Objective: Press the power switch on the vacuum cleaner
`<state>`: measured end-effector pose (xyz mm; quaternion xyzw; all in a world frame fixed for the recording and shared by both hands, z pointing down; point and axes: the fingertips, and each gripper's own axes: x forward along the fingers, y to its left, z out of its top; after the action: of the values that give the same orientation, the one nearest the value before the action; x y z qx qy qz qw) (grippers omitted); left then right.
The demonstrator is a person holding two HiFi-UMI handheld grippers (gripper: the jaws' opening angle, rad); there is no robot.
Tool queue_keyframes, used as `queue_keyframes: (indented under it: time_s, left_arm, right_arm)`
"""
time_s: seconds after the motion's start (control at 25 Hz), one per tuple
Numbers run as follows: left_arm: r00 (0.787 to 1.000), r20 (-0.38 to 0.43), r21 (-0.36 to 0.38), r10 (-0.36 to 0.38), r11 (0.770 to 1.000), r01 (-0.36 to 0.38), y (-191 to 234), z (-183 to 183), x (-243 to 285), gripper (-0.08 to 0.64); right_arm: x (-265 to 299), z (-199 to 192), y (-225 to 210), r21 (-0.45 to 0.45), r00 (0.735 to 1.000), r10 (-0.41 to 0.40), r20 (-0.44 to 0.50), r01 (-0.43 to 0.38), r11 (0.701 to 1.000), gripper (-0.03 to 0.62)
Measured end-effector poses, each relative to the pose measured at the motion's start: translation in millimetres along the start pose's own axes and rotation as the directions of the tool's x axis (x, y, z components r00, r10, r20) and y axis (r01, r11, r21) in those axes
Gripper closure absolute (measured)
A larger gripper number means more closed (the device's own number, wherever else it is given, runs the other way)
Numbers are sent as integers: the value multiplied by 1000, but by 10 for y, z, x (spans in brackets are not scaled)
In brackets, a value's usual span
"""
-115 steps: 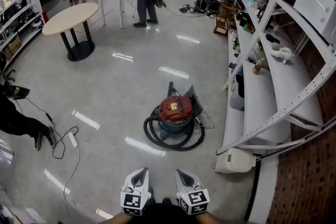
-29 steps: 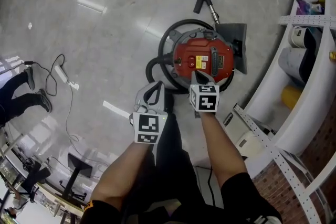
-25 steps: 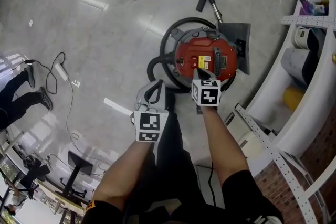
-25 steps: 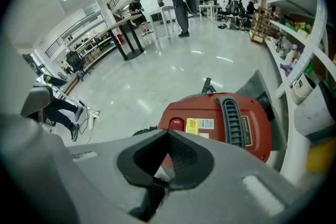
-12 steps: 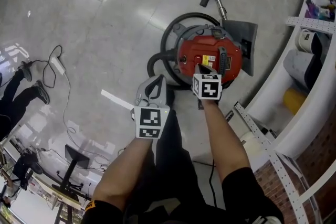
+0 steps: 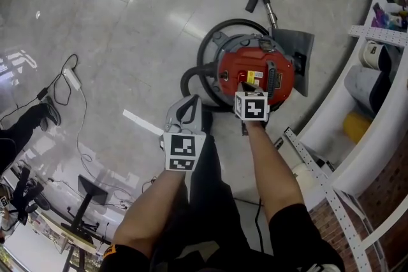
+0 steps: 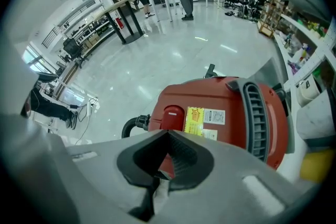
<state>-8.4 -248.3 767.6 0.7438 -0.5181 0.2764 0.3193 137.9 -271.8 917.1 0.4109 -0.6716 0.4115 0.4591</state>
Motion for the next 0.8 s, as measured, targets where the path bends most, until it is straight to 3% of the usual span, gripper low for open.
queue_keyframes:
  time_s: [0.8]
  left_arm:
    - [996,50,27,-71,997,70,-194,278,-369,545]
  right_arm:
    - [-833,159,204,74,984,-26,174,13,997,600]
